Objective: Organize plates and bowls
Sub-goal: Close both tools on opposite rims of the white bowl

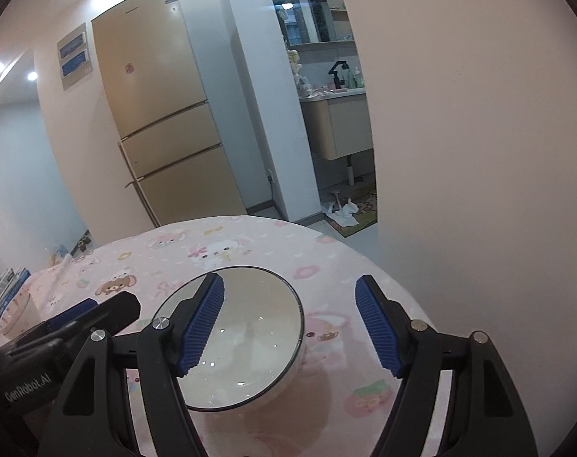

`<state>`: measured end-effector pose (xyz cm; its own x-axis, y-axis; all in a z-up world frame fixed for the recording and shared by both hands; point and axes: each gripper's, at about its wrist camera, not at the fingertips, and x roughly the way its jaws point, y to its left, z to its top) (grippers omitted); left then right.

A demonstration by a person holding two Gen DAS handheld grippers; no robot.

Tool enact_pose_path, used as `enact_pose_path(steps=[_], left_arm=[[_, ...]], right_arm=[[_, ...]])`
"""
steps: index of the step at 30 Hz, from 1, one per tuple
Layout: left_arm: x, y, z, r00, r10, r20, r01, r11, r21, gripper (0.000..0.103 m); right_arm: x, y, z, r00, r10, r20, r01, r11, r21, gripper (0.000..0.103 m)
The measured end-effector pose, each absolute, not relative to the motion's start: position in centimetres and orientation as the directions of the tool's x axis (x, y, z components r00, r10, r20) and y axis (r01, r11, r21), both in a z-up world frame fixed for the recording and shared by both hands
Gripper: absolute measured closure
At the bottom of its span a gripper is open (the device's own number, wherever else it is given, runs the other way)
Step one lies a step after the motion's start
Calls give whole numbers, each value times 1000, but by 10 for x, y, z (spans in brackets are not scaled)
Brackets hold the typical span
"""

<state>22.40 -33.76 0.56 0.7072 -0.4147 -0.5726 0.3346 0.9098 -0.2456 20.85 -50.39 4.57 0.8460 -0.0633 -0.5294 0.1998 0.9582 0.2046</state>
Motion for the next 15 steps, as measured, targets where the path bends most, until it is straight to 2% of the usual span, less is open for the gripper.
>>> enact_pose_path(steps=[4,7,12,15], left_arm=[[222,-337,-3,715,-439,-544,382,897,-222,15],[224,-335,-11,717,-423,-555,378,904,-201,15],[228,-336,-15,686,-450,-572,392,891,-230,15],[238,-334,-20,658,-448,-605,372,892,-255,15]], right_arm=[[204,-510,38,843,-112,-526,245,951,190,32],[202,-512,37,844,-125,-522,258,948,189,32],[207,-527,28,823,-9,-568,225,923,311,32],[210,-533,24,814,0,-580,240,911,336,33]])
